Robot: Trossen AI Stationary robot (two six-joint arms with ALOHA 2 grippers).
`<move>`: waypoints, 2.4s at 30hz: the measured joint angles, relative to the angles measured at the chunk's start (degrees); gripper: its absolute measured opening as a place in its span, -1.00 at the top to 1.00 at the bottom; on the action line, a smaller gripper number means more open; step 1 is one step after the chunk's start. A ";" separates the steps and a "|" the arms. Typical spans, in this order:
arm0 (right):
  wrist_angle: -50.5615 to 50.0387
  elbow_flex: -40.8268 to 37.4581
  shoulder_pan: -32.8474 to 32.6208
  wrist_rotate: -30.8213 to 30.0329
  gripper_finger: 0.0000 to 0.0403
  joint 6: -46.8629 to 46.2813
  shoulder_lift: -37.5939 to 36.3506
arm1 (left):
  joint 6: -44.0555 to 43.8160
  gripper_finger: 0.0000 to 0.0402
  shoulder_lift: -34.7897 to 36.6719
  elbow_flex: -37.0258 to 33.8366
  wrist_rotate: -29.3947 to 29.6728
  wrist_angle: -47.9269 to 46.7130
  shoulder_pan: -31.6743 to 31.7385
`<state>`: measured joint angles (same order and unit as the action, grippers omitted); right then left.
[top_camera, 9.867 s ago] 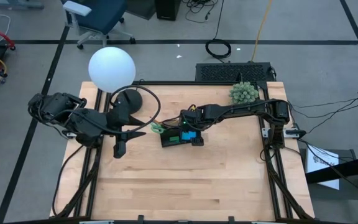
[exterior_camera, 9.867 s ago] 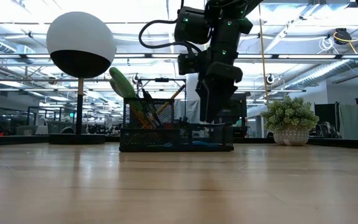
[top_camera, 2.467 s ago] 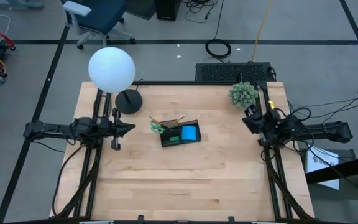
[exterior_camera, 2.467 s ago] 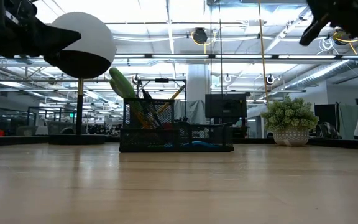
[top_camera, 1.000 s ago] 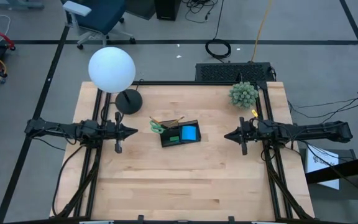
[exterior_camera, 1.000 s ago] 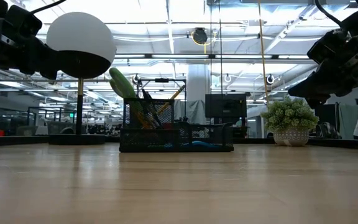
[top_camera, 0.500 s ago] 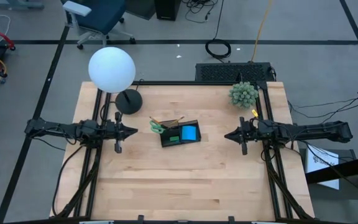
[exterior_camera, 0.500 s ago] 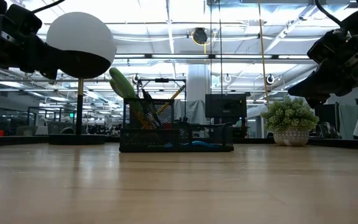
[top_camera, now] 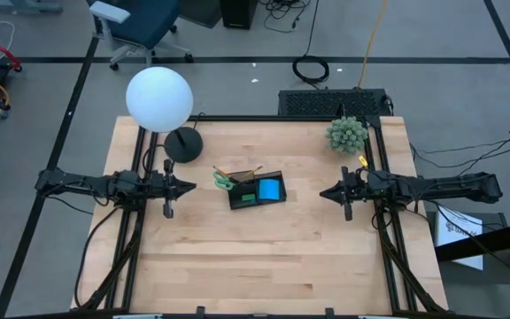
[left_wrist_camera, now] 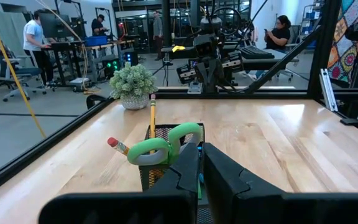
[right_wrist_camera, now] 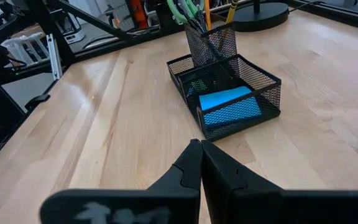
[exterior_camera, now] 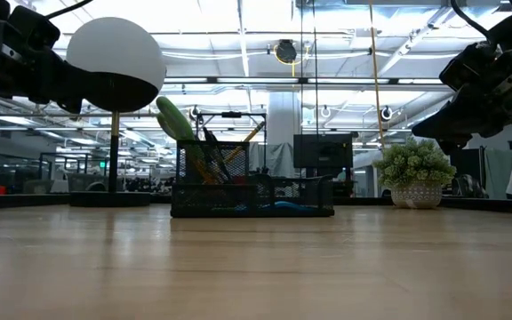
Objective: Pick and place office supplies into organizer
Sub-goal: Return to Home Position
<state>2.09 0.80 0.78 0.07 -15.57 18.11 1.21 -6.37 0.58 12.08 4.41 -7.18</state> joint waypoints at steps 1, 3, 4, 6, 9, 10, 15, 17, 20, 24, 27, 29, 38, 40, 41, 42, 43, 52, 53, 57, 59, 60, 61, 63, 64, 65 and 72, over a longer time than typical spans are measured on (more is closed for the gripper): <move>0.00 0.00 0.00 0.01 1.00 0.00 0.00 | 0.02 0.89 0.00 0.00 0.00 0.00 0.00; 0.00 0.00 0.00 0.01 1.00 0.00 0.00 | 0.00 0.89 0.00 0.00 0.00 0.02 0.00; 0.00 0.00 0.00 0.01 1.00 0.00 0.00 | 0.00 0.89 0.01 0.00 -0.01 0.02 0.00; 0.02 0.00 0.00 -0.01 1.00 0.00 0.00 | 0.02 0.89 0.00 0.00 0.00 0.02 0.01; 0.02 0.00 -0.02 0.01 1.00 0.00 0.00 | 0.02 0.89 0.00 0.00 -0.02 0.02 0.02; 0.02 0.00 0.00 -0.01 1.00 0.00 0.00 | 0.02 0.89 0.00 0.00 -0.02 0.02 0.01; 0.03 0.00 0.00 0.01 1.00 0.00 0.00 | 0.02 0.89 0.00 0.00 -0.02 0.04 0.01; 0.04 0.00 0.00 0.01 1.00 0.00 0.00 | 0.02 0.89 0.00 0.00 -0.02 0.04 0.00; 0.04 0.00 0.00 0.01 1.00 -0.02 0.00 | 0.02 0.89 0.00 0.00 -0.02 0.04 0.00; 0.04 0.00 0.00 0.01 1.00 0.00 0.00 | 0.02 0.89 0.01 0.00 -0.02 0.04 0.00; 0.04 0.00 0.00 0.01 1.00 0.00 0.00 | 0.02 0.89 0.00 0.00 -0.02 0.05 0.01; 0.06 0.02 0.00 0.01 1.00 -0.02 0.00 | 0.02 0.89 0.00 0.00 -0.02 0.04 0.00; 0.06 0.02 0.00 0.01 1.00 0.00 0.00 | 0.02 0.89 0.00 0.00 -0.02 0.06 0.02; 0.00 0.02 0.00 0.03 1.00 1.01 0.00 | 0.02 0.89 0.00 0.00 -0.02 0.06 0.00; 0.00 0.02 0.00 0.08 1.00 2.55 0.00 | 0.04 0.89 0.02 0.00 -0.02 0.06 0.02; 0.01 0.02 -0.01 0.08 1.00 4.12 0.01 | 0.04 0.89 0.00 0.00 -0.02 0.06 0.00; 0.06 0.02 0.00 0.08 1.00 5.48 0.02 | 0.03 0.89 0.00 0.00 -0.02 0.06 0.00; 0.07 0.02 -0.02 0.10 1.00 5.88 0.00 | 0.04 0.89 0.00 0.00 -0.02 0.06 0.00; 0.07 0.02 -0.02 0.10 1.00 5.88 0.02 | 0.04 0.89 0.00 0.00 -0.02 0.06 0.02; 0.07 0.02 0.00 0.11 1.00 5.86 0.02 | 0.04 0.89 0.00 0.00 -0.02 0.06 0.00; 0.08 0.02 -0.02 0.12 1.00 5.84 0.02 | 0.04 0.89 0.00 0.01 -0.02 0.06 0.02; 0.07 0.02 -0.02 0.12 1.00 5.84 0.02 | 0.04 0.89 0.00 0.01 -0.02 0.06 0.00; 0.07 0.02 -0.02 0.12 1.00 5.84 0.02 | 0.04 0.89 0.00 0.02 -0.02 0.06 0.02; 0.09 0.02 0.00 0.14 1.00 5.84 0.02 | 0.04 0.89 0.00 0.02 -0.02 0.06 0.01; 0.09 0.02 -0.02 0.12 1.00 5.83 0.00 | 0.04 0.89 0.00 0.02 -0.02 0.06 0.00; 0.09 0.02 -0.02 0.14 1.00 5.81 0.00 | 0.03 0.89 0.00 0.02 -0.02 0.06 0.00; 0.09 0.02 0.00 0.14 1.00 5.81 0.02 | 0.03 0.89 0.00 0.02 -0.02 0.06 0.01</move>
<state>2.17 0.82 0.77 0.21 -9.76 18.13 1.25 -6.37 0.60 12.05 4.47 -7.17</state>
